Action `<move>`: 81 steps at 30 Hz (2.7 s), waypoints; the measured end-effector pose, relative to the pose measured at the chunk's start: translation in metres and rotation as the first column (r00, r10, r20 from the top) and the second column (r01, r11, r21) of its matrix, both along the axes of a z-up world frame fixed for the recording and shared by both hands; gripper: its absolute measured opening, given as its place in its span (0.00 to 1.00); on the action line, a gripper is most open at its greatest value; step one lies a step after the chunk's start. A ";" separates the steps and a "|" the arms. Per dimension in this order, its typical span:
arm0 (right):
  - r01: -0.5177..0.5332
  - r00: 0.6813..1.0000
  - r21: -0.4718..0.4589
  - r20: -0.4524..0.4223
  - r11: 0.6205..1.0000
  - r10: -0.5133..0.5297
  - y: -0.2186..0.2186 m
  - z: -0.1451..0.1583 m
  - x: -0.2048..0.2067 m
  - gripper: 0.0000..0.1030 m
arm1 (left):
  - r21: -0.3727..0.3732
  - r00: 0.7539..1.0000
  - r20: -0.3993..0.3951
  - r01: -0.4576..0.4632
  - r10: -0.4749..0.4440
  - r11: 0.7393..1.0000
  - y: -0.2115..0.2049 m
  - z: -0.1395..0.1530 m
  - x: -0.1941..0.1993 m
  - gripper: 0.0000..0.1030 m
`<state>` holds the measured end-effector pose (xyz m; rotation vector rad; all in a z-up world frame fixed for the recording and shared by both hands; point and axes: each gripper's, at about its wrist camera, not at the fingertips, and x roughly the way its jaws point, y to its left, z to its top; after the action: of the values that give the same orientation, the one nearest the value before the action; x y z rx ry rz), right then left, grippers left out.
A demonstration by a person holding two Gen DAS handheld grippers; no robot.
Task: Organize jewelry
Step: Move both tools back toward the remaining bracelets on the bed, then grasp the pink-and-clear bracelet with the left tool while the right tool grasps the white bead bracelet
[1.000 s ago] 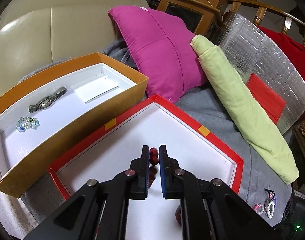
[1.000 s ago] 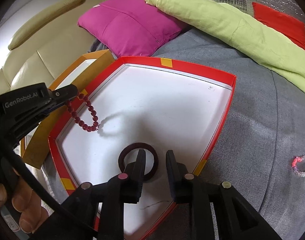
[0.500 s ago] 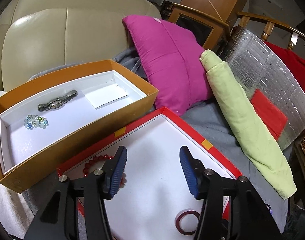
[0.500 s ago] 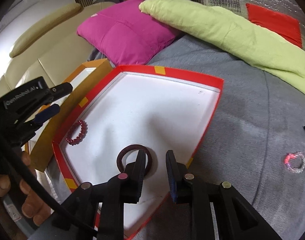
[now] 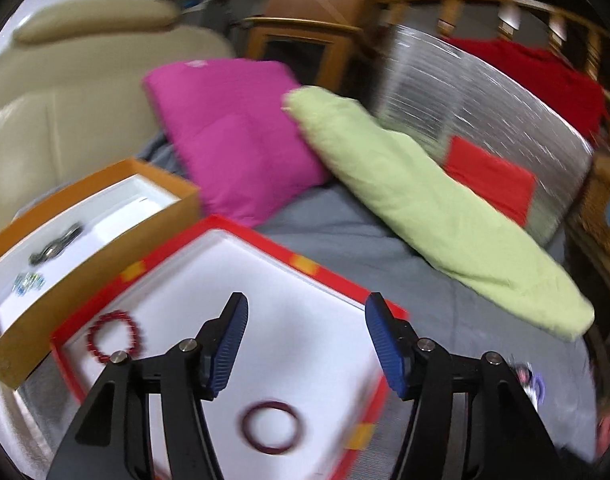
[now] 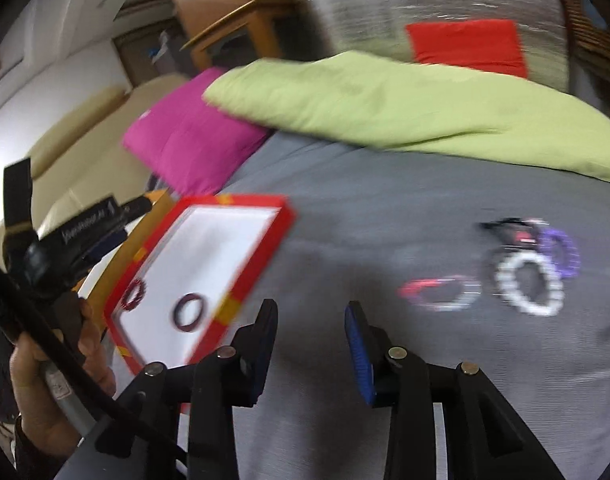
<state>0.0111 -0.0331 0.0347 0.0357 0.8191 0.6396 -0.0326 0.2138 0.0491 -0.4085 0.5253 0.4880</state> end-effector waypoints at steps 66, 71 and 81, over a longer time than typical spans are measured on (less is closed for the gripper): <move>0.271 0.962 0.078 -0.055 0.959 -0.268 -0.174 -0.019 0.069 0.10 | 0.070 0.840 -0.252 0.511 -0.481 0.856 -0.189 -0.043 0.093 0.07; 0.270 0.963 0.093 -0.044 0.958 -0.267 -0.175 -0.016 0.067 0.10 | 0.078 0.837 -0.276 0.510 -0.473 0.857 -0.193 -0.044 0.094 0.07; 0.257 0.966 0.117 -0.025 0.959 -0.256 -0.175 -0.009 0.062 0.10 | 0.094 0.843 -0.281 0.500 -0.459 0.861 -0.194 -0.042 0.091 0.07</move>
<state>0.0736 -0.2077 0.0258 0.2504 0.7691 0.4424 0.0586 0.0196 0.0068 -0.0426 0.8002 0.0882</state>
